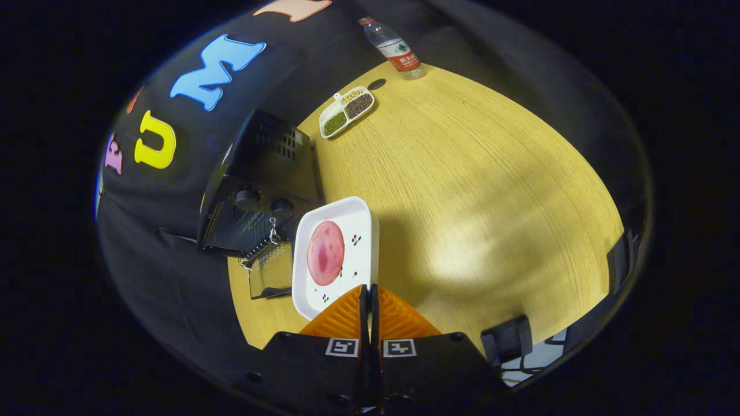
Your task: Open the toaster oven, put the food inside, and close the toaster oven door.
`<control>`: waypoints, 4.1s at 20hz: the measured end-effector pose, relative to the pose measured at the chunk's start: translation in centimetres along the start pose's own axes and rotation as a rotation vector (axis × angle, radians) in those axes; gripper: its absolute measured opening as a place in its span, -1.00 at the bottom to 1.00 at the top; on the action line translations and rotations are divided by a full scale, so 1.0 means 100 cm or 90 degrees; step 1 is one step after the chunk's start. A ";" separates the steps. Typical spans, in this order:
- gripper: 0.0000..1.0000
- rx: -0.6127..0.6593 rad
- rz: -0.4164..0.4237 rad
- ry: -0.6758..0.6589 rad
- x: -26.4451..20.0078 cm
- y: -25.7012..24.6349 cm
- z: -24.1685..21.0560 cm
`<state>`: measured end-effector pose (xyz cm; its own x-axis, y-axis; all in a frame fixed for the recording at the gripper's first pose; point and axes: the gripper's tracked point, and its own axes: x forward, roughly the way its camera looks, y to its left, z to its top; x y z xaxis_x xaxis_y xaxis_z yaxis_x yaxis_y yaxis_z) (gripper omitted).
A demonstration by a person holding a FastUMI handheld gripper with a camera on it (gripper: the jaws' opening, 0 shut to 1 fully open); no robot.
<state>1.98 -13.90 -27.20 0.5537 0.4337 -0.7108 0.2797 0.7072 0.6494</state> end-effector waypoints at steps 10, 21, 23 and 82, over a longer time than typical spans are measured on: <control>-0.97 0.083 0.064 -0.052 -0.042 0.063 -0.065; -0.97 0.060 0.106 -0.068 -0.040 0.168 -0.088; -0.97 0.058 0.112 -0.066 -0.028 0.182 -0.084; 0.77 0.275 0.145 -0.204 0.180 0.299 -0.028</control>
<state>18.09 16.65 -21.31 0.8284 0.3103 -0.4664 0.3826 0.2946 0.8757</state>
